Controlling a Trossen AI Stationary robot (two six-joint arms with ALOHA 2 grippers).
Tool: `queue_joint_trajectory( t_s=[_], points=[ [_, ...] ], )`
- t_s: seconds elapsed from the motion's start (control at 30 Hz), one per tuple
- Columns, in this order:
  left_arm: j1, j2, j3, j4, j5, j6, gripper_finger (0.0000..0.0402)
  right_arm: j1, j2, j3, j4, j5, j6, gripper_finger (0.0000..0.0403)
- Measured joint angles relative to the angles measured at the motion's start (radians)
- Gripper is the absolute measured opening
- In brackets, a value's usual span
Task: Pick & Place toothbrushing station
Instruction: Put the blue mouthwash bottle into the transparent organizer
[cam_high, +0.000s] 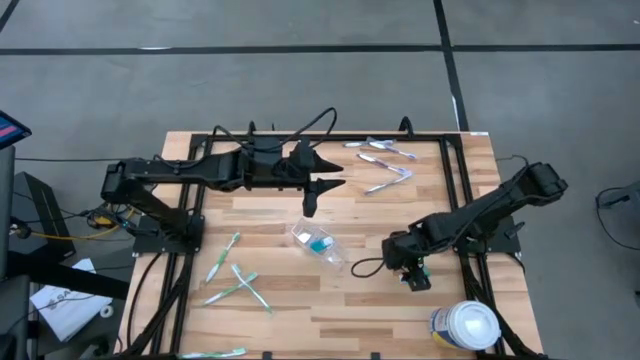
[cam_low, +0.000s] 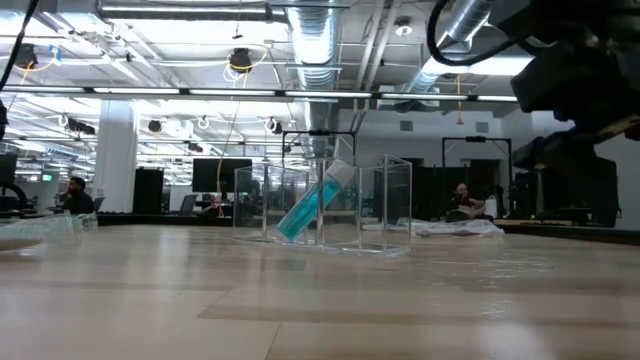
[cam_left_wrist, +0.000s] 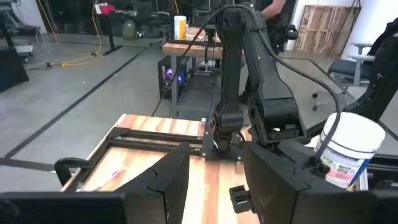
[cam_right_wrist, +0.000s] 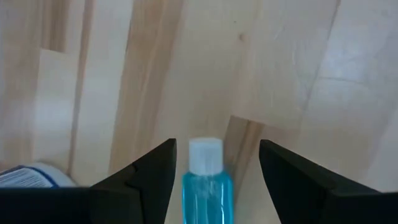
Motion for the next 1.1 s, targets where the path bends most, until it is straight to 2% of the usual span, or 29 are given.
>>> queue_joint_trajectory(
  t_s=[0.37,0.57,0.8,0.9,1.1],
  points=[
    [0.0,0.001,0.0,-0.061,0.002,0.016,0.0144,0.006,0.017,-0.016,0.064,0.038,0.083,0.0219],
    [0.0,0.001,0.0,-0.064,0.002,0.019,0.0144,0.085,0.018,-0.102,0.15,0.034,0.204,0.0219],
    [0.011,0.001,0.0,-0.064,0.003,0.02,0.0144,0.127,0.017,-0.111,0.166,0.102,0.244,0.0213],
    [0.011,0.001,0.0,-0.064,0.003,0.02,0.0144,0.127,0.017,-0.112,0.165,0.135,0.251,0.0185],
    [0.011,0.001,0.0,-0.082,0.003,0.02,0.0144,0.115,0.017,-0.113,0.166,0.158,0.231,0.0076]
  ],
)
